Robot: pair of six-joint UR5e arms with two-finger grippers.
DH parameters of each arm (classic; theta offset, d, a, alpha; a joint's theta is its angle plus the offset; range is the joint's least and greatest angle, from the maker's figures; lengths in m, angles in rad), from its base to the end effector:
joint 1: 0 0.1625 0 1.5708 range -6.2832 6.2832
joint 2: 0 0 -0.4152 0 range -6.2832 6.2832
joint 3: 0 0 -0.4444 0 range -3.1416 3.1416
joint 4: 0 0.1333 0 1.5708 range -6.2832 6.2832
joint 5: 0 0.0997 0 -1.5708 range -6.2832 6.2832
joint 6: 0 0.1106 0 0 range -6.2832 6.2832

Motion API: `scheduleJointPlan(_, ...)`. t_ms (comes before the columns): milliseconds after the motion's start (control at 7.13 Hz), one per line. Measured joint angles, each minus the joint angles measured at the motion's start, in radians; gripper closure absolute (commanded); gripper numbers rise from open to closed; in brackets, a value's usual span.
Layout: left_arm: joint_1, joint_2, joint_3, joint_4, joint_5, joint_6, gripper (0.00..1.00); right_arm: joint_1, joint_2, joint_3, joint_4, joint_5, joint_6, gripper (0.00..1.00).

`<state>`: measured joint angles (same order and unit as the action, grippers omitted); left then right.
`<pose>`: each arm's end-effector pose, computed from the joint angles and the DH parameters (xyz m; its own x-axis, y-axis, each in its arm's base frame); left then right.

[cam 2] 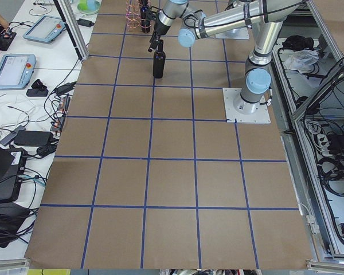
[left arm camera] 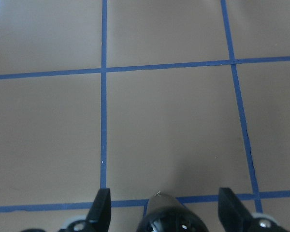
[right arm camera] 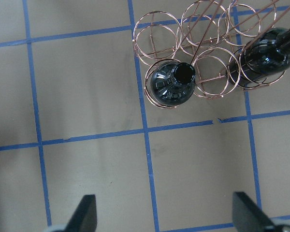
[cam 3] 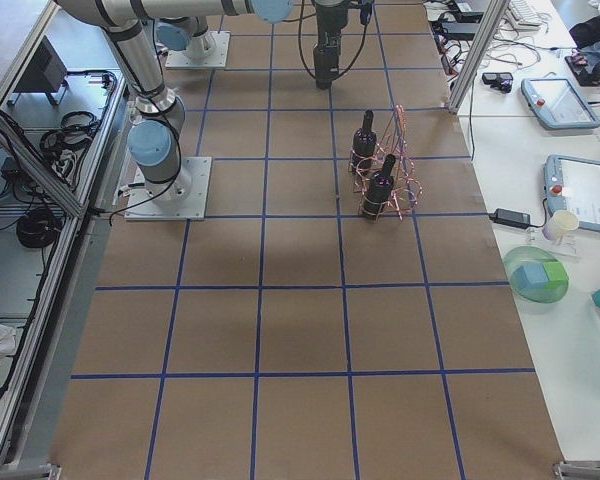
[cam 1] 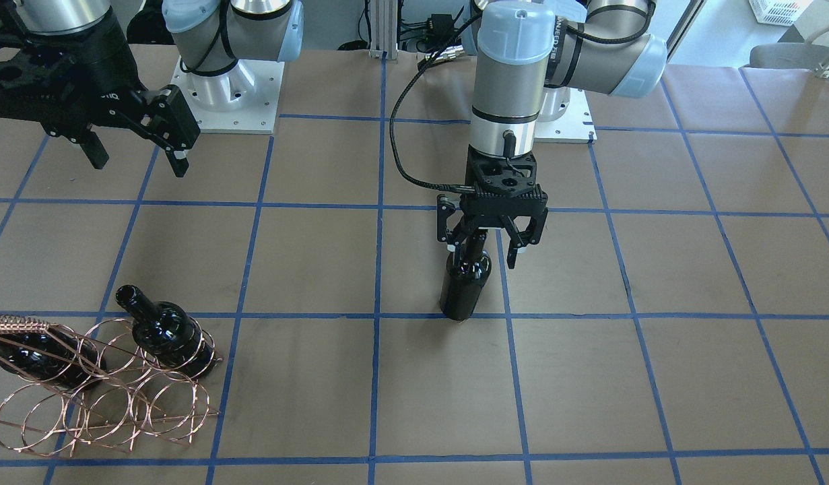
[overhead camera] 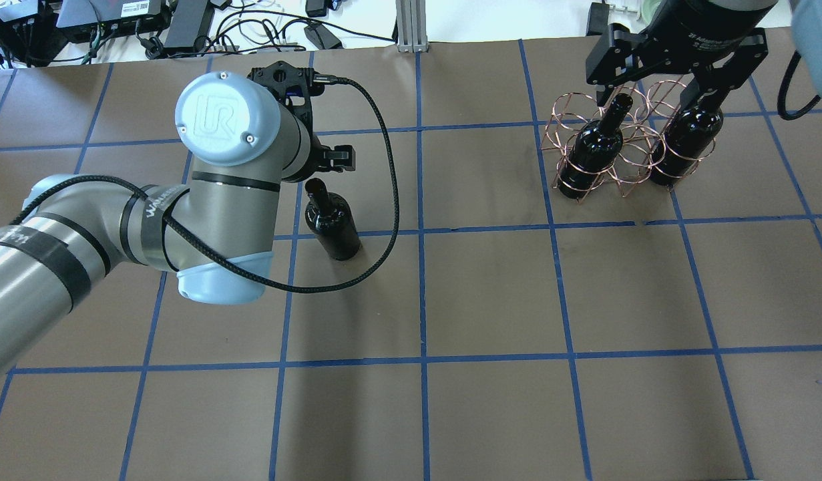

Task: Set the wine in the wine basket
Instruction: 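Open the left gripper and withdraw it while the right arm moves toward the bottle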

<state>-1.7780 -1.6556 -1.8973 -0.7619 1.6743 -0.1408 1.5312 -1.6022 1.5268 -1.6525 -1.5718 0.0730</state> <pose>-0.2380 -0.5396 0.3357 -0.9985 0.0372 -0.0400 0.0500 0.9166 -0.3967 0.1115 -0.5507 0.5173 -0.9937 0.1116 -0.0104 0.1119 0.9814 -0.1561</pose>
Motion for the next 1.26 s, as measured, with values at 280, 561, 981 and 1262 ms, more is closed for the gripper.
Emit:
scheduleJointPlan(280, 0.028, 0.015, 0.148, -0.330, -0.031, -0.006, 0.15, 0.010, -0.004, 0.000, 0.004, 0.010, 0.007, 0.00)
scheduleJointPlan(561, 0.114, 0.035, 0.260, -0.566, -0.141, -0.002, 0.07, 0.085, 0.004, -0.005, -0.013, 0.042, 0.044, 0.00)
scheduleJointPlan(981, 0.281, 0.081, 0.308, -0.720, -0.172, 0.140, 0.04, 0.245, 0.089, -0.063, -0.036, 0.036, 0.197, 0.00)
scheduleJointPlan(1262, 0.360, 0.113, 0.309, -0.766, -0.145, 0.245, 0.03, 0.372, 0.203, -0.155, -0.041, 0.029, 0.330, 0.00)
